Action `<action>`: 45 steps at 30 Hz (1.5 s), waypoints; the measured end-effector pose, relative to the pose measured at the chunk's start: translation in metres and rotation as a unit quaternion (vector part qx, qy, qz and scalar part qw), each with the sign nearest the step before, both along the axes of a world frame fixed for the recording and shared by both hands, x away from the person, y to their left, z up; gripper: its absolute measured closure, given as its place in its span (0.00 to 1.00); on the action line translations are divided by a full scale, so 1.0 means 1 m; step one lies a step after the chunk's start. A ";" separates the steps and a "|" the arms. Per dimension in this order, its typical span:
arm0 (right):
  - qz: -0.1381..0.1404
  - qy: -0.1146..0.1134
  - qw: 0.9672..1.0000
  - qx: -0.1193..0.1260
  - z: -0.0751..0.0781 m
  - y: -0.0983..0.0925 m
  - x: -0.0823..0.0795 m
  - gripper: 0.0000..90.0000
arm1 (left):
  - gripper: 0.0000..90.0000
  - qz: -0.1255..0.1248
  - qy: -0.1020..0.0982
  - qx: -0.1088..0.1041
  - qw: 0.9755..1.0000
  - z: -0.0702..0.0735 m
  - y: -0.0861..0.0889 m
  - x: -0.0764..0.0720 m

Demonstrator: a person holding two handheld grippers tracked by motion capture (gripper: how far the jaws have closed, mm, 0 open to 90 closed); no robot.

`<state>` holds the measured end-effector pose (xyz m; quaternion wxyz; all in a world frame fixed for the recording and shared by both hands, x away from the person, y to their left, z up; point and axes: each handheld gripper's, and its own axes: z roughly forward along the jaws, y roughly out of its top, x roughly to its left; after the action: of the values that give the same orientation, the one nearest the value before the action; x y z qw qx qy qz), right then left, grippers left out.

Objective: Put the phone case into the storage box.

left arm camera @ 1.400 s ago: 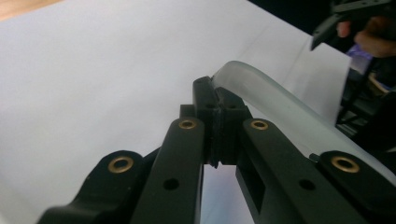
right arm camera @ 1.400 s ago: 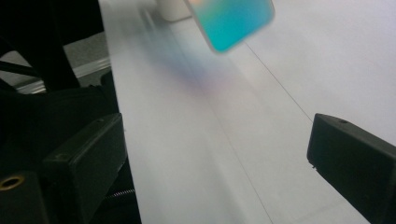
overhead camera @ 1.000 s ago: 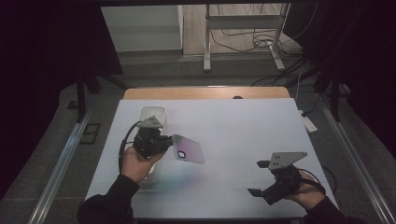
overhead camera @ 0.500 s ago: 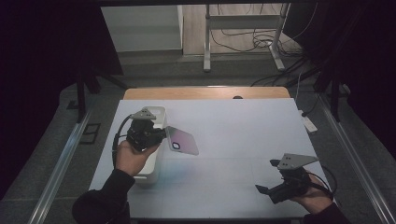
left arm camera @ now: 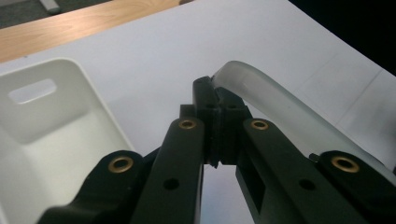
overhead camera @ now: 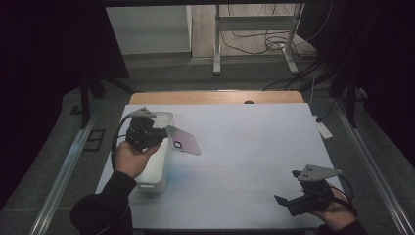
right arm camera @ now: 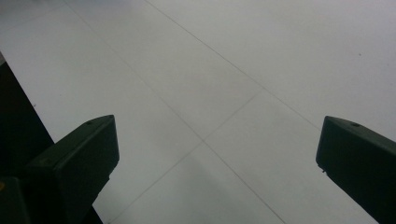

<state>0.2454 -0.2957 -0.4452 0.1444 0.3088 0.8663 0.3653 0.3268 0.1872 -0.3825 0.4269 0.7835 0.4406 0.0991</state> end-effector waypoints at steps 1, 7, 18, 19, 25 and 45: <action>-0.004 -0.001 1.000 0.002 0.000 -0.002 -0.001 0.00 | 0.99 0.003 0.001 0.000 1.000 0.001 0.001 0.001; -0.027 -0.001 1.000 0.010 0.001 -0.011 -0.006 0.00 | 0.99 0.022 0.004 0.003 1.000 0.006 0.009 0.005; -0.041 0.006 0.999 0.025 -0.003 -0.020 -0.015 0.00 | 0.98 0.070 0.015 0.009 0.997 0.014 0.027 0.014; -0.041 0.003 0.999 0.027 -0.002 -0.021 -0.015 0.00 | 0.99 0.073 0.015 0.011 0.997 0.015 0.028 0.014; -0.041 0.002 0.999 0.034 -0.002 -0.022 -0.015 0.00 | 0.99 0.095 0.021 0.017 0.995 0.018 0.038 0.017; -0.028 0.008 0.999 0.029 -0.003 -0.020 -0.016 0.00 | 0.99 0.160 0.039 0.035 0.986 0.021 0.059 0.035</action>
<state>0.2299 -0.3157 -0.4479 0.1383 0.3405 0.8472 0.3836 0.3622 0.2463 -0.3614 0.3601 0.7207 0.5730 0.1505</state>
